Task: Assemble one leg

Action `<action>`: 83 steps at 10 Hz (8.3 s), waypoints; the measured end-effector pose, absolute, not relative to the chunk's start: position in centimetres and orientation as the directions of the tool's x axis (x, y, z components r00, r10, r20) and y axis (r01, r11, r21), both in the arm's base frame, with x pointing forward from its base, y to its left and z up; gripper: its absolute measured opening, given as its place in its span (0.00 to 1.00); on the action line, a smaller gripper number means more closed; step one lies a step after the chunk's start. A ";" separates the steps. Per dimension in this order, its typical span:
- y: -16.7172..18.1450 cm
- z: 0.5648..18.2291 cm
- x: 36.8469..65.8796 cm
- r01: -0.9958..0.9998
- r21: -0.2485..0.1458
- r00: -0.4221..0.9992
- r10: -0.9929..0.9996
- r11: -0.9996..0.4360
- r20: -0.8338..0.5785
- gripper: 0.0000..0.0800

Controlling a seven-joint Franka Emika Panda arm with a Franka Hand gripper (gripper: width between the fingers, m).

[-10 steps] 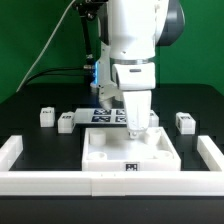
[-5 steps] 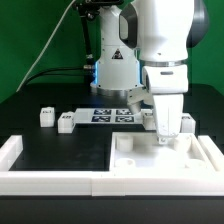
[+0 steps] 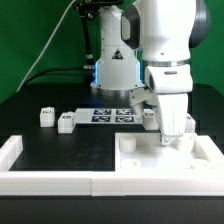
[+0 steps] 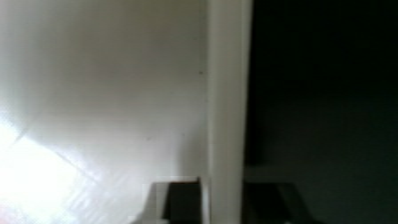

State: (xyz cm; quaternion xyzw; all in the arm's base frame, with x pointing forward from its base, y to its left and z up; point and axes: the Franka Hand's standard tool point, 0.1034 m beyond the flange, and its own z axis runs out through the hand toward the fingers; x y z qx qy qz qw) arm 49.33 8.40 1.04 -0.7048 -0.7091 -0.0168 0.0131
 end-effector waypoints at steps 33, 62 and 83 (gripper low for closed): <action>14.2 3.8 40.3 0.090 -0.022 0.946 0.092 -0.996 -0.312 0.81; 13.0 6.4 40.5 0.088 0.047 0.428 -0.005 -0.995 -0.904 0.36; 12.4 10.3 55.4 0.239 -0.062 0.970 0.236 -0.969 0.059 0.36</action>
Offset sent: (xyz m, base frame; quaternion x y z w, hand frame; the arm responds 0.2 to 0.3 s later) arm 0.0000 0.0000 0.0000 0.0000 0.0000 0.0000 1.0000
